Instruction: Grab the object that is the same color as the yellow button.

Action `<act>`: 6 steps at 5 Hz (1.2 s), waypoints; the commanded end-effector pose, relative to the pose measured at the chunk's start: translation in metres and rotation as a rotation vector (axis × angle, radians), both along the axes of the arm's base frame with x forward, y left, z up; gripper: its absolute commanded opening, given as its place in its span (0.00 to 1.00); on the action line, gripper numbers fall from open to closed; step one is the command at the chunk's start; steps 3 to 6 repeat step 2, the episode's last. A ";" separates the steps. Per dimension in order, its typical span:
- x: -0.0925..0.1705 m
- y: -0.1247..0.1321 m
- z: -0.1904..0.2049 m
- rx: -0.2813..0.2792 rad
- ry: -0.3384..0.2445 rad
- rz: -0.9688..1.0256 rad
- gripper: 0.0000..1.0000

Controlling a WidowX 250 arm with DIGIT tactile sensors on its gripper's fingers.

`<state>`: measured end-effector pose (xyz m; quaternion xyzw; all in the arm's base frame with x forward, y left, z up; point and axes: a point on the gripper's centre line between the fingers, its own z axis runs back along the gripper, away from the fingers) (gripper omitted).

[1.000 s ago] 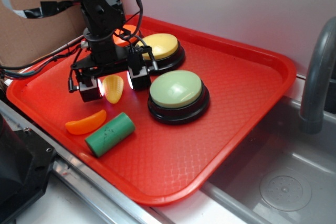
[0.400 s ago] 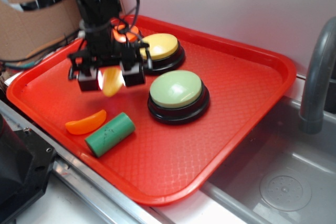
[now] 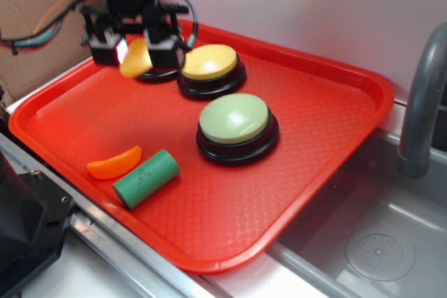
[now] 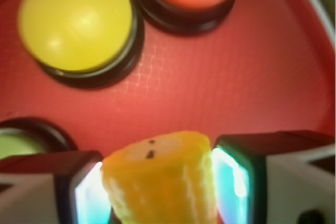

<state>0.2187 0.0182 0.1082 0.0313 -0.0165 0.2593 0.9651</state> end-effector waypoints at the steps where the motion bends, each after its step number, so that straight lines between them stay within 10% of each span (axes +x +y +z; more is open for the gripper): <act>1: 0.000 0.019 0.043 -0.021 -0.061 -0.162 0.00; 6: -0.005 0.023 0.042 -0.056 -0.064 -0.110 0.00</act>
